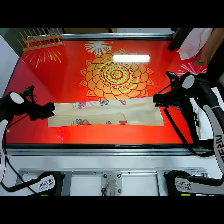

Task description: Fold the clothes and pants, and hang the long-sleeved shirts on hangers.

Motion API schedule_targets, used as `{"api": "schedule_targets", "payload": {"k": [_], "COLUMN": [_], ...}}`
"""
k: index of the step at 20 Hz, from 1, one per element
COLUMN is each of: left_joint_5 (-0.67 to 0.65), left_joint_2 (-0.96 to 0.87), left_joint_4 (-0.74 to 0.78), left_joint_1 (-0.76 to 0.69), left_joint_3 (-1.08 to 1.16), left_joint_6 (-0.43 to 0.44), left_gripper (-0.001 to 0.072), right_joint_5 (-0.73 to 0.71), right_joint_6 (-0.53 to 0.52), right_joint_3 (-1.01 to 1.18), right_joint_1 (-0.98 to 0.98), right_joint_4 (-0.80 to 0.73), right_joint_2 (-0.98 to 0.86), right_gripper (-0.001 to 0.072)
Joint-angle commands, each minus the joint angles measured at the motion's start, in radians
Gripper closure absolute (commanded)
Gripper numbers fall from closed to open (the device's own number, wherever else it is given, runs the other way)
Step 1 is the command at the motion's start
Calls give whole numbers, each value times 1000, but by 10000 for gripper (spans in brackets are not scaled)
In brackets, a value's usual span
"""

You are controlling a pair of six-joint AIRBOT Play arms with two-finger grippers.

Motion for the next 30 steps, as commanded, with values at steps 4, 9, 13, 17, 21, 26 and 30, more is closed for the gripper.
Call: {"api": "schedule_targets", "payload": {"k": [4, 9, 13, 17, 21, 26, 30], "left_joint_5": [1, 33, 31, 38, 108, 150, 198], "left_joint_2": [-241, -272, -181, -66, 12, 32, 31], "left_joint_4": [-93, -222, -202, -203, -207, -212, -212], "left_joint_1": [-20, -12, -16, -51, -149, -299, -391], "left_joint_3": [246, 431, 399, 195, 21, -45, -42], "left_joint_6": [-7, -8, 3, 9, 9, 7, 7], "left_gripper": [666, 89, 89, 90, 700, 700, 700], "right_joint_5": [-254, -407, -227, -54, -58, -68, -73], "right_joint_6": [-7, -9, -182, -309, -428, -515, -532], "right_joint_3": [37, 59, 55, -36, -166, -175, -175], "right_joint_1": [1, -17, -122, -270, -361, -338, -295], "right_joint_4": [119, 227, 227, 227, 337, 478, 589], "right_joint_2": [-87, -74, -39, -39, -80, -203, -268], "right_gripper": [687, 40, 41, 40, 40, 40, 41]}}
